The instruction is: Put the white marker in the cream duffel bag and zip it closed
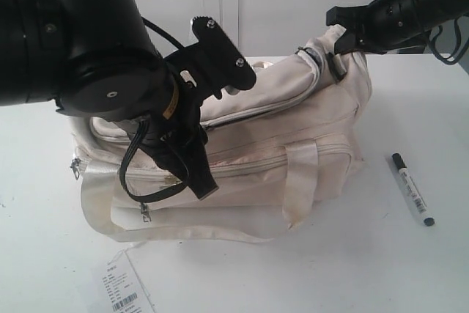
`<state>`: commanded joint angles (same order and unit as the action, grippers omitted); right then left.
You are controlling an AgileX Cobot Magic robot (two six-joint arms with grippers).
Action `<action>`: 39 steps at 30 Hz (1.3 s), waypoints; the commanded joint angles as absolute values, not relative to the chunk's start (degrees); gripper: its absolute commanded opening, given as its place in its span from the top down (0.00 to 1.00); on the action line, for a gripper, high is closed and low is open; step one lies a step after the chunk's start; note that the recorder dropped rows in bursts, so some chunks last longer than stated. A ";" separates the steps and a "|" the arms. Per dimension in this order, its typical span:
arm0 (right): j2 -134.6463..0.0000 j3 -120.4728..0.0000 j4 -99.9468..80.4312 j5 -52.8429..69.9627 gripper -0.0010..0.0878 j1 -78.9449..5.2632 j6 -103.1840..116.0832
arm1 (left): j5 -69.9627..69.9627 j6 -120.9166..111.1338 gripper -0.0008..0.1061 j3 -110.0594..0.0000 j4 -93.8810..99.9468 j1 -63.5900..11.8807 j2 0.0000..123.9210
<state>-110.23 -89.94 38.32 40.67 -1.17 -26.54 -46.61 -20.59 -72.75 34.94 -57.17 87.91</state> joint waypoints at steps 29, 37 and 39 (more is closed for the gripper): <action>-110.23 -89.94 38.32 41.28 0.99 -1.17 -26.54 | -51.57 -17.67 0.99 -72.75 36.65 -57.17 87.91; -110.04 -89.94 38.32 41.08 0.83 -1.17 -26.54 | -48.03 -17.67 0.99 -72.75 36.30 -57.17 87.91; -110.04 -89.94 38.32 41.31 0.71 -1.17 -26.54 | -47.42 -17.67 0.99 -72.75 36.30 -57.17 88.02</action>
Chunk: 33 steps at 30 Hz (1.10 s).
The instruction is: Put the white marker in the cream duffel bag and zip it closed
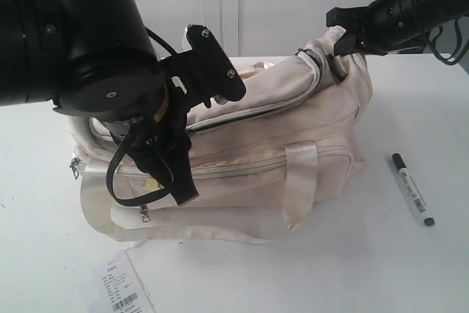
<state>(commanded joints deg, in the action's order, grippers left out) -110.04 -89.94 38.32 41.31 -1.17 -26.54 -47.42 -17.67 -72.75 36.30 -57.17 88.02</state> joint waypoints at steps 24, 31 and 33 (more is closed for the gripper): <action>-95.06 -85.45 39.39 66.94 0.41 -4.12 -67.91 | -42.87 -16.14 0.99 -72.75 35.43 -57.17 88.02; -90.54 -79.17 41.49 69.96 0.41 -7.99 -94.59 | -42.87 -14.74 0.99 -72.75 35.43 -57.17 88.02; -88.81 -77.66 41.73 69.96 0.39 -9.03 -98.18 | -42.87 -14.74 0.99 -72.75 35.43 -57.17 88.02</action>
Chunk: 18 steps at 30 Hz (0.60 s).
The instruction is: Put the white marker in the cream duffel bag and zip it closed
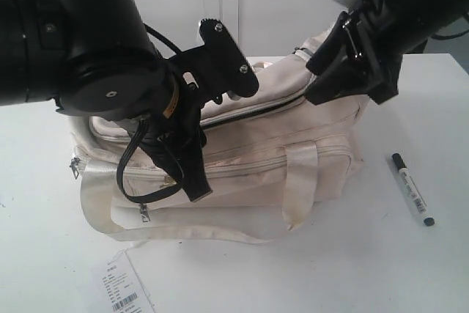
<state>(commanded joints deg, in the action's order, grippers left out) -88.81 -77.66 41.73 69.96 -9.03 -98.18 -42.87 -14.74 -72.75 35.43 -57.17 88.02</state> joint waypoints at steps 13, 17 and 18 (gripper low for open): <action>-87.65 -68.28 43.04 53.57 0.25 -18.43 -106.73 | -41.96 -14.74 0.99 -72.75 34.98 -57.17 88.02; -87.78 -67.85 42.81 48.38 0.25 -19.35 -106.73 | -41.82 -14.74 0.99 -72.75 34.57 -57.17 88.02; -88.03 -67.85 42.81 47.94 0.25 -19.49 -106.82 | -41.82 -14.74 0.99 -72.75 34.57 -57.17 88.02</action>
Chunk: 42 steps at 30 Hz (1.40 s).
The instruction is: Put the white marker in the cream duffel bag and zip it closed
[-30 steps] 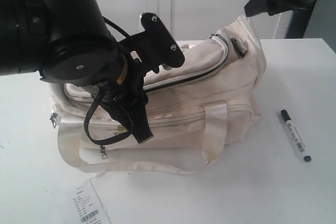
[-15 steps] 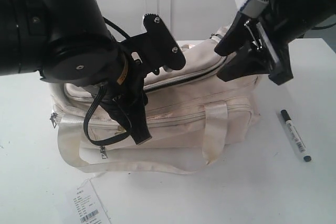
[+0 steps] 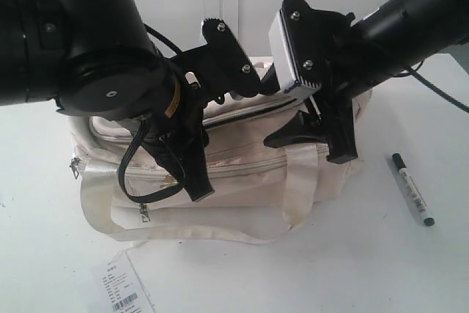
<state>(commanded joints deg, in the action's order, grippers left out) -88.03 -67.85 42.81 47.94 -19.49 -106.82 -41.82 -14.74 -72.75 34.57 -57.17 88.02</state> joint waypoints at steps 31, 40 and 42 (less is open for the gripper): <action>-93.19 -67.85 40.28 42.52 0.99 -19.48 -107.41 | -46.70 -13.26 0.99 -72.75 35.20 -57.17 87.92; -93.19 -67.85 40.20 42.52 0.99 -19.48 -106.32 | -50.40 -11.53 0.99 -72.75 35.29 -57.17 87.92; -93.19 -67.85 39.87 42.52 0.99 -19.48 -106.32 | -51.28 -11.21 0.99 -72.75 35.29 -57.17 87.92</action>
<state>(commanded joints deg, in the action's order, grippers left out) -93.19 -67.85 39.87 42.52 -19.48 -106.32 -51.28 -11.21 -72.75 35.29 -57.17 87.92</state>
